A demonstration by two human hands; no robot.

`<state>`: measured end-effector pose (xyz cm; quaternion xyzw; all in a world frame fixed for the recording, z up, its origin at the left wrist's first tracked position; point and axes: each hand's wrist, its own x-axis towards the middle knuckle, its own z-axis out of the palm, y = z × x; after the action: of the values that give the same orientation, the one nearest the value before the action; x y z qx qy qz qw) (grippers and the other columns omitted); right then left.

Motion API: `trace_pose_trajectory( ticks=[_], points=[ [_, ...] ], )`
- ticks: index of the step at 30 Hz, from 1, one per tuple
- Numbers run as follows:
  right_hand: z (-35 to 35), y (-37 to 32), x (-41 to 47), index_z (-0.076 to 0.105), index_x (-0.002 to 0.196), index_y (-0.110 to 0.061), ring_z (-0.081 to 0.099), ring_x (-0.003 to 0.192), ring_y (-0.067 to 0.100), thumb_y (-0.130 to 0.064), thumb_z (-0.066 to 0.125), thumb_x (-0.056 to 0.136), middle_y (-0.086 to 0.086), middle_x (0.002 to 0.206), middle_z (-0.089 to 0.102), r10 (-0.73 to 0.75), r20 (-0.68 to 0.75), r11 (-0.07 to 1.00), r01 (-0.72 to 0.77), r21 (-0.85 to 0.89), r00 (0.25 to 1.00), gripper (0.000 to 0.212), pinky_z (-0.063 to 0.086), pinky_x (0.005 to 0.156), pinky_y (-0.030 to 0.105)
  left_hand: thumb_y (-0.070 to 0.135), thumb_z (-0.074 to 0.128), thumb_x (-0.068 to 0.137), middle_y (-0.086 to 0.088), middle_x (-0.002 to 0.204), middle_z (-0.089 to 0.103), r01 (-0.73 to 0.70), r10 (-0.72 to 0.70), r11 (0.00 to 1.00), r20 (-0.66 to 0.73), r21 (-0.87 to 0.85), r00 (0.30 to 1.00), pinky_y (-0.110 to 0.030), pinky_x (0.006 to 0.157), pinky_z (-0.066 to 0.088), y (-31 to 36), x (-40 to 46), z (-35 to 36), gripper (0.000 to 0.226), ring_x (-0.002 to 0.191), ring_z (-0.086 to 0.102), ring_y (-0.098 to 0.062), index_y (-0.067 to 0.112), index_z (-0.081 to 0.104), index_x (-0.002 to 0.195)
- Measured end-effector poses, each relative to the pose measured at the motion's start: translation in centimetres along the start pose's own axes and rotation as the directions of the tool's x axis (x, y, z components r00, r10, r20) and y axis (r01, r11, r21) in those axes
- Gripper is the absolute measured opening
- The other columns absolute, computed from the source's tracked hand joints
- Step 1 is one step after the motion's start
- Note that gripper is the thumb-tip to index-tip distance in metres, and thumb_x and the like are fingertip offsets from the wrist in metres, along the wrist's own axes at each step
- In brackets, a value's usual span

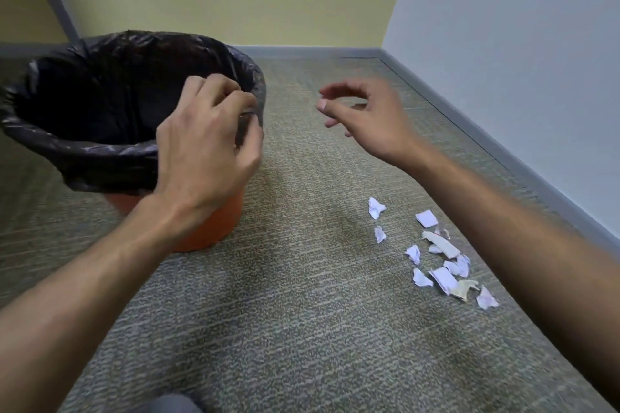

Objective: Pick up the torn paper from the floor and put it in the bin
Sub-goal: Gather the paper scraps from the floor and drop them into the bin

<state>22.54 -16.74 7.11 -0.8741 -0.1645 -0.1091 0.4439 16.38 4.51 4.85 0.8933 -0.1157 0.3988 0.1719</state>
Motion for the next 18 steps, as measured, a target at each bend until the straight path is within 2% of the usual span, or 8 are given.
trace_pose_trajectory(
  ticks=[6,10,12,14,18],
  points=[
    [-5.4,8.5,-4.7,0.07,0.108,-0.016,0.073,0.073,0.007,-0.031,0.069,0.09,-0.006,0.111,0.071,0.174,0.0,0.969,-0.171,-0.181,0.985,0.024,0.048,0.062,0.019,0.026,0.057,0.089,-0.006,0.102,0.063,-0.054,0.063,0.994,0.096,-0.092,0.993,-0.035,0.072,0.047,4.5,-2.2,5.0,0.025,0.1,0.056,-0.024,0.009,0.069,0.103],
    [-8.2,13.9,-8.7,0.07,0.11,-0.016,0.072,0.078,0.012,-0.03,0.07,0.089,-0.004,0.109,0.071,0.3,0.035,0.91,-0.275,-0.31,0.953,0.026,0.056,0.08,0.033,0.029,0.057,0.088,-0.004,0.105,0.065,-0.034,0.074,0.985,0.24,-0.168,0.968,-0.035,0.069,0.051,7.3,-4.0,9.5,0.028,0.104,0.059,-0.024,0.011,0.068,0.107],
    [-8.9,16.5,-10.6,0.071,0.111,-0.018,0.071,0.081,0.013,-0.034,0.07,0.087,-0.006,0.109,0.072,0.365,0.068,0.857,-0.307,-0.415,0.928,0.029,0.055,0.085,0.036,0.03,0.058,0.089,-0.002,0.109,0.063,-0.005,0.074,0.981,0.352,-0.193,0.933,-0.036,0.071,0.051,8.7,-5.0,11.9,0.03,0.107,0.059,-0.023,0.013,0.066,0.112],
    [-9.0,18.8,-12.1,0.07,0.113,-0.019,0.069,0.086,0.013,-0.036,0.07,0.086,-0.005,0.11,0.072,0.423,0.097,0.801,-0.322,-0.505,0.901,0.032,0.052,0.085,0.033,0.033,0.056,0.09,0.001,0.112,0.062,0.045,0.058,0.977,0.461,-0.208,0.885,-0.039,0.075,0.05,9.9,-6.1,14.1,0.032,0.109,0.057,-0.021,0.017,0.064,0.116],
    [-7.8,22.3,-14.5,0.068,0.116,-0.021,0.066,0.089,0.015,-0.038,0.07,0.084,-0.002,0.113,0.071,0.51,0.106,0.747,-0.378,-0.547,0.854,0.036,0.05,0.085,0.033,0.034,0.054,0.091,0.001,0.112,0.061,0.118,0.033,0.972,0.619,-0.201,0.785,-0.037,0.077,0.048,12.2,-8.8,18.1,0.034,0.104,0.059,-0.022,0.019,0.062,0.12]
  ],
)
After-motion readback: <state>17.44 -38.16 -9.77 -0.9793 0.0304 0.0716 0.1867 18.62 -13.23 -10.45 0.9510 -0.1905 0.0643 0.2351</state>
